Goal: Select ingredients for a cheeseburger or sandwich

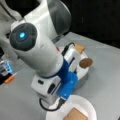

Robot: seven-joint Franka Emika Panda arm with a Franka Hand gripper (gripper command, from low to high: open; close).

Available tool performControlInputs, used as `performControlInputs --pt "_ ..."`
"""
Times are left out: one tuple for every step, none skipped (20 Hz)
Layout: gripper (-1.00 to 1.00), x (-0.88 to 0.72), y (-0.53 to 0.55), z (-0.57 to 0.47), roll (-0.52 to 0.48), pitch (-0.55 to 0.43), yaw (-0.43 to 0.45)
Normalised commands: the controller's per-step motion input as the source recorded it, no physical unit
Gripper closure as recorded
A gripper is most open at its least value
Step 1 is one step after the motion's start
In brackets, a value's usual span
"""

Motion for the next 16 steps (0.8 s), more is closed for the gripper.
performControlInputs --pt "-1.0 -0.92 0.74 -0.18 -0.497 -0.054 -0.265" --pt "-1.0 -0.97 0.73 -0.22 -0.493 -0.074 -0.278" --pt "-1.0 -0.99 0.7 -0.24 -0.478 -0.097 -0.275" --pt "-1.0 -1.0 0.65 -0.24 -0.454 -0.105 -0.279" --pt "-1.0 -0.99 0.61 -0.24 -0.41 -0.109 -0.297" --pt "-1.0 -0.97 0.58 -0.24 -0.369 -0.135 -0.278" --pt "-1.0 -0.95 0.55 -0.23 -0.343 -0.157 -0.248" --pt "-1.0 -0.88 0.5 -0.22 -0.317 -0.181 -0.211" --pt "-1.0 -0.78 0.42 -0.21 -0.299 -0.193 -0.179" --pt "-1.0 -0.79 0.44 -0.21 -0.272 -0.202 -0.141" --pt "-1.0 -0.77 0.46 -0.2 -0.239 -0.222 -0.1" --pt "-1.0 -0.71 0.44 -0.18 -0.218 -0.225 -0.071" --pt "-1.0 -0.59 0.4 -0.16 -0.201 -0.228 -0.048" --pt "-1.0 -0.58 0.44 -0.16 -0.196 -0.224 -0.037" --pt "-1.0 -0.5 0.42 -0.15 -0.201 -0.22 -0.029" --pt "-1.0 -0.45 0.41 -0.15 -0.187 -0.209 -0.031"
